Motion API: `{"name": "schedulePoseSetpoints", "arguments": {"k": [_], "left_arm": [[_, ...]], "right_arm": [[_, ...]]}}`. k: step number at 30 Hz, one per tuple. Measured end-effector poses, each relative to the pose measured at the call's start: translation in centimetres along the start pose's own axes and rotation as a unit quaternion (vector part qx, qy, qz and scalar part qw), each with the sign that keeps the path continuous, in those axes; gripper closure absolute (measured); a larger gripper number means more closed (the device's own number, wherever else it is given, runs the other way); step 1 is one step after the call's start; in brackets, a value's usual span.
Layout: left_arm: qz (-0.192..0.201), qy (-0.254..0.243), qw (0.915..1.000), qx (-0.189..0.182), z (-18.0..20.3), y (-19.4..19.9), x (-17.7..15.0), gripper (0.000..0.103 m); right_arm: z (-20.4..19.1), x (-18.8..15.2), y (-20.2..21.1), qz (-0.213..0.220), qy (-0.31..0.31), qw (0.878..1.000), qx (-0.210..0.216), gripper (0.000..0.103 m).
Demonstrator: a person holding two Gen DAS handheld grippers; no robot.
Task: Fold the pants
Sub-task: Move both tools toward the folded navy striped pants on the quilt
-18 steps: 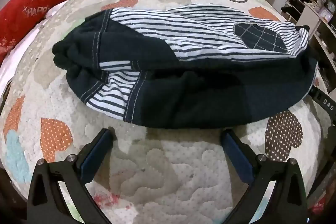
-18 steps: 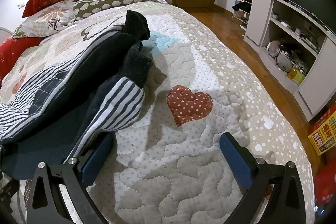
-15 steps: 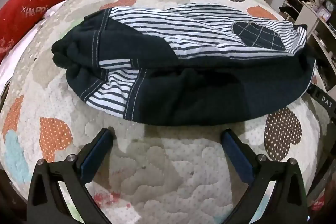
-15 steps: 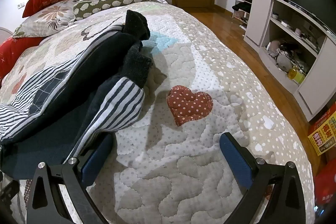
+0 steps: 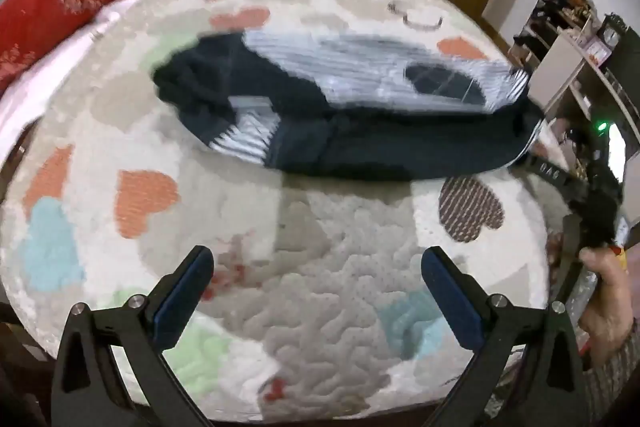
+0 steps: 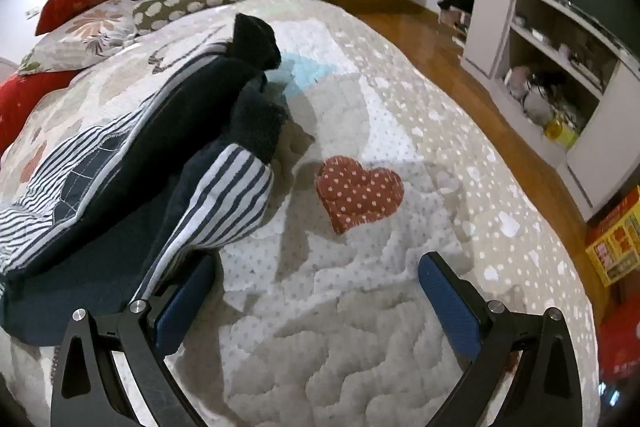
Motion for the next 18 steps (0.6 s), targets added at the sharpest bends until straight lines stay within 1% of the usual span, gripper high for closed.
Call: {"name": "schedulePoseSetpoints", "arguments": {"k": [2, 3, 5, 7, 9, 11, 14, 16, 18], "left_arm": [[0.017, 0.006, 0.9998, -0.004, -0.3, 1.5, 0.8, 0.0], [0.03, 0.012, 0.9994, -0.009, -0.6, 2.4, 1.4, 0.0], [0.044, 0.026, 0.9985, -0.019, -1.2, 3.4, 2.2, 0.0], [0.046, 0.039, 0.9977, -0.029, -1.8, 3.6, 2.8, 0.0], [0.042, 0.053, 0.9971, -0.035, -2.3, 3.2, 3.2, 0.0], [0.035, 0.064, 0.9967, -0.036, -2.9, 2.6, 3.1, 0.0], [0.015, 0.08, 0.9958, -0.042, -3.6, 0.9, 3.0, 0.0], [0.003, 0.093, 0.9944, -0.051, -3.9, -0.1, 3.4, 0.0], [-0.001, 0.101, 0.9936, -0.051, -4.0, -0.8, 3.7, 0.0]], "right_arm": [[0.0, -0.1, 0.0, -0.011, 0.006, 1.0, 0.01, 0.0], [0.2, -0.1, -0.1, -0.008, 0.011, 1.0, 0.016, 0.0], [0.5, -0.3, 0.3, 0.013, -0.001, 0.999, 0.03, 0.0], [0.5, -0.6, 0.4, 0.01, 0.006, 0.999, 0.036, 0.0], [0.3, -0.7, 0.5, 0.008, 0.015, 0.999, 0.034, 0.0], [0.1, -0.8, 0.4, 0.002, 0.027, 0.999, 0.023, 0.0], [-0.3, -0.9, 0.3, -0.003, 0.048, 0.999, 0.004, 0.0], [-0.1, -0.9, 0.4, -0.004, 0.046, 0.999, 0.009, 0.0], [0.1, -0.9, 0.5, -0.002, 0.04, 0.999, 0.022, 0.0]]}}
Point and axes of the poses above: each gripper's, at about its wrist camera, not at the fingertips, and y roughly against the way its jaws point, z to its right, x to its top, the point moved 9 cm from there along -y, roughly the way its jaws point, and after that the axes turned 3 degrees about x, right-handed, at the moved point
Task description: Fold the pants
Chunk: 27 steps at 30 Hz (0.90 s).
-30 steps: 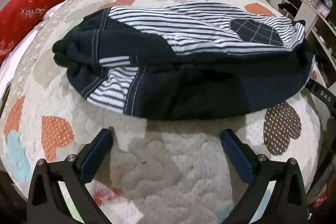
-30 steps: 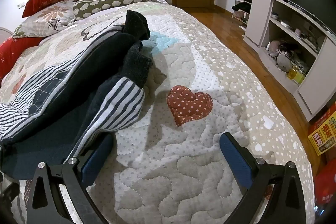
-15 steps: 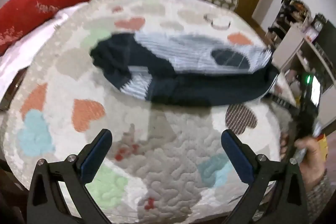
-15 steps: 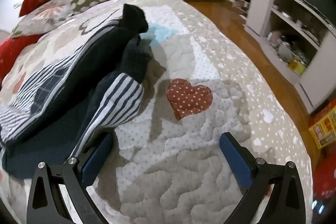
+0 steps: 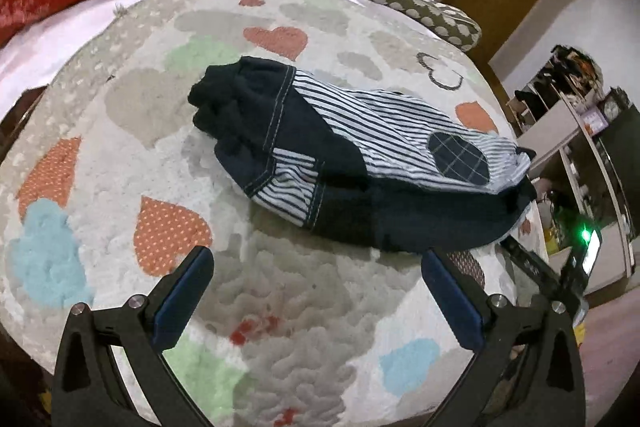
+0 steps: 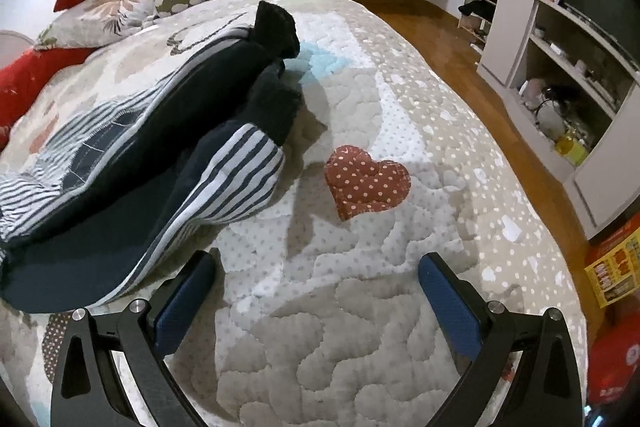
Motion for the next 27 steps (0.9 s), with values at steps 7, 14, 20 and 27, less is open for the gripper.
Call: {"name": "schedulePoseSetpoints", "arguments": {"k": [7, 14, 20, 27], "left_arm": [[-0.007, 0.023, 0.9993, -0.028, 0.7, -1.2, 1.1, 0.0], [-0.054, 0.078, 0.9871, -0.129, 4.1, -4.0, 1.9, 0.0], [-0.075, 0.085, 0.983, -0.144, 5.4, -5.7, 2.6, 0.0], [-0.099, 0.106, 0.9777, -0.152, 5.2, -8.0, 3.6, 0.0]], "right_arm": [[1.3, 0.2, 2.3, 0.015, -0.027, 0.999, 0.016, 0.023], [-0.6, 3.4, 7.6, 0.037, -0.086, 0.971, 0.219, 0.024], [-7.3, 4.1, 3.1, -0.073, -0.11, 0.932, 0.338, 0.04], [-9.8, 4.7, -1.0, -0.111, -0.117, 0.943, 0.29, 0.09]]}}
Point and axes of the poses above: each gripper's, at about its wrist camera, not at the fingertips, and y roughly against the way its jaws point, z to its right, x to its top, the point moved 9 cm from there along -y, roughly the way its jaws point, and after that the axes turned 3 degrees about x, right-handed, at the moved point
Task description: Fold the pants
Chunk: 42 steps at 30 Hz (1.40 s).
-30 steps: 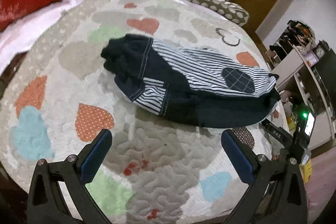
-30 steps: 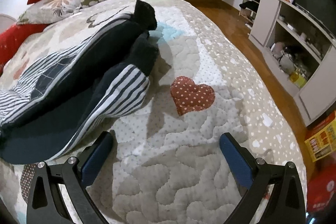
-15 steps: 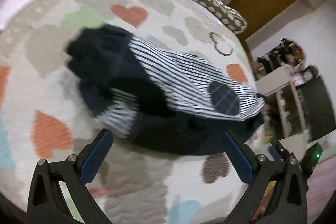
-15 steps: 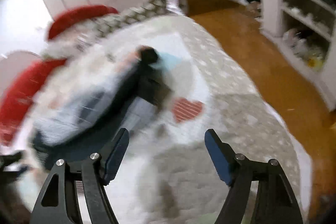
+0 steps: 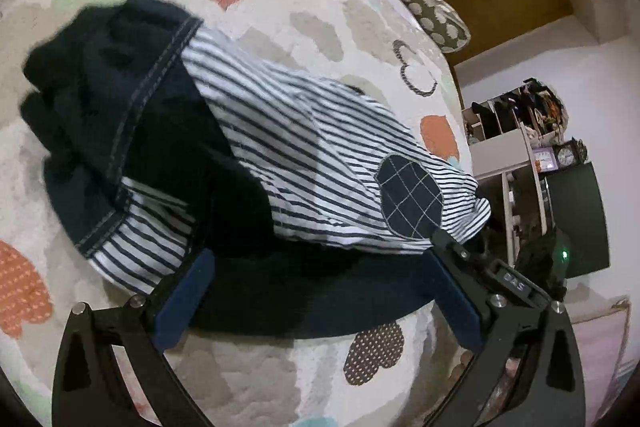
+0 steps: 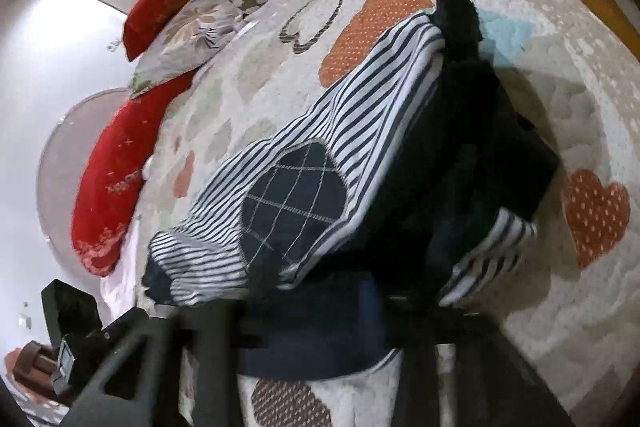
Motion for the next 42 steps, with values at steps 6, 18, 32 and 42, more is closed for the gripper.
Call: {"name": "schedulePoseSetpoints", "arguments": {"k": [6, 18, 32, 42], "left_arm": [[0.009, 0.003, 0.9979, -0.064, 1.9, 1.9, -1.4, 0.0], [-0.001, 0.057, 0.9961, -0.067, 0.4, -0.3, 2.2, 0.019], [0.038, 0.021, 0.9989, -0.015, 1.6, 0.1, 12.2, 0.055], [0.029, 0.043, 0.9986, -0.007, -0.3, -2.9, 20.9, 0.04]], "right_arm": [[-2.0, 1.0, 2.2, 0.021, 0.017, 0.999, 0.028, 0.097], [-4.1, 1.7, 4.2, 0.029, 0.026, 0.998, 0.056, 0.097], [-7.1, 7.9, 1.7, 0.047, 0.089, 0.995, 0.011, 0.097], [-5.4, 16.8, -5.8, 0.046, 0.068, 0.994, -0.069, 0.066]]}}
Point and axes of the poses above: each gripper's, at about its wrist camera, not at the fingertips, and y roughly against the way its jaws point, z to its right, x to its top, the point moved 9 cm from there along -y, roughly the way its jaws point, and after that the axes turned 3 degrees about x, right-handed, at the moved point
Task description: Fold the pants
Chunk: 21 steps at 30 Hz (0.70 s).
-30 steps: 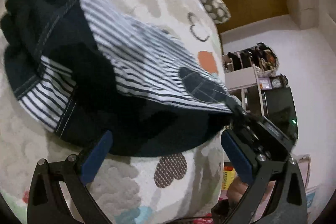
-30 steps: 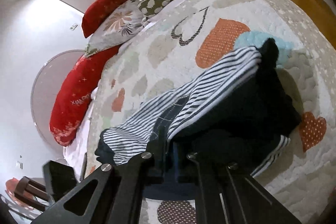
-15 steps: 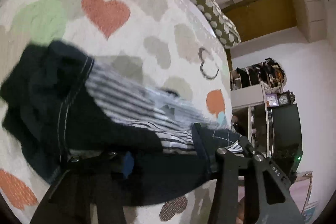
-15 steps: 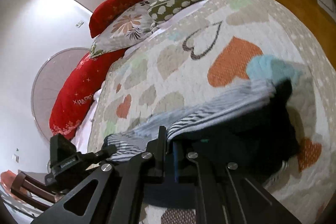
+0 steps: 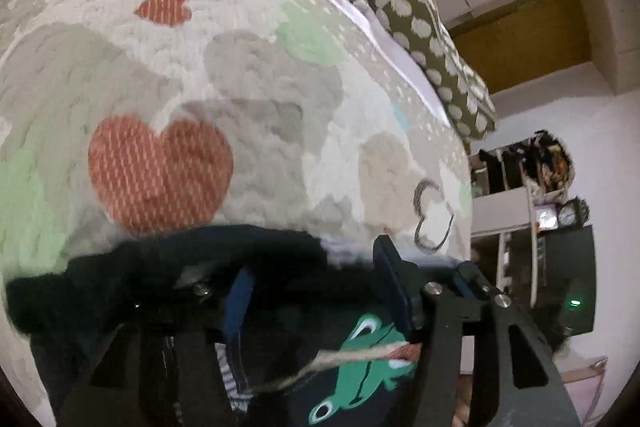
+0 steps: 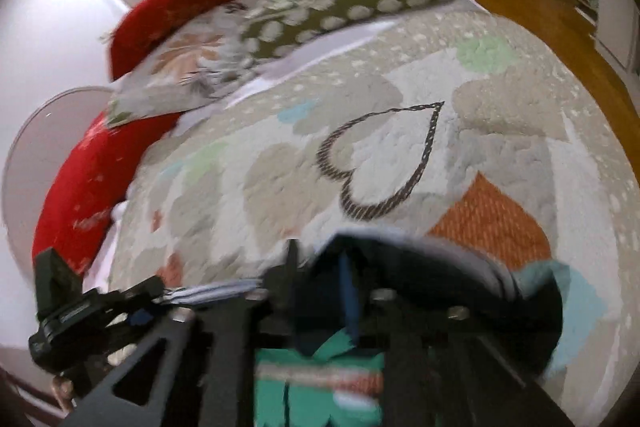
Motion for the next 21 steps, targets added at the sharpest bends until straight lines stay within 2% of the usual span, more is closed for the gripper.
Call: {"name": "schedulePoseSetpoints", "arguments": {"k": [1, 2, 4, 7, 10, 14, 17, 21], "left_arm": [[0.003, -0.003, 1.0, -0.005, 0.2, 0.5, 0.3, 0.037], [0.01, -0.008, 0.9999, -0.009, 0.3, 1.2, 0.7, 0.033], [0.023, -0.011, 0.9995, -0.017, 0.5, 2.8, 1.4, 0.032], [0.034, -0.003, 0.999, -0.028, -0.1, 5.5, 1.7, 0.025], [0.04, -0.014, 0.9991, -0.004, -1.9, 8.0, 0.4, 0.024], [0.039, -0.029, 0.9973, 0.056, -6.1, 10.1, -2.8, 0.024], [0.034, -0.025, 0.9952, 0.088, -9.9, 11.1, -6.0, 0.023], [0.001, -0.036, 0.9959, 0.083, -11.7, 9.8, -9.8, 0.018]], "right_arm": [[0.3, 0.4, -0.3, 0.002, -0.003, 1.0, -0.006, 0.053], [0.9, 1.1, -0.6, 0.009, -0.008, 1.0, -0.018, 0.048], [2.0, 2.6, -0.6, 0.021, -0.015, 0.999, -0.033, 0.047], [3.2, 3.8, 1.0, 0.037, -0.022, 0.998, -0.044, 0.047], [4.6, 3.2, 3.8, 0.044, -0.019, 0.998, -0.046, 0.042], [7.0, -0.1, 7.7, 0.036, -0.01, 0.998, -0.05, 0.04], [9.3, -4.1, 10.5, 0.028, -0.017, 0.998, -0.044, 0.04], [11.9, -9.0, 13.2, 0.035, -0.046, 0.998, -0.033, 0.036]]}}
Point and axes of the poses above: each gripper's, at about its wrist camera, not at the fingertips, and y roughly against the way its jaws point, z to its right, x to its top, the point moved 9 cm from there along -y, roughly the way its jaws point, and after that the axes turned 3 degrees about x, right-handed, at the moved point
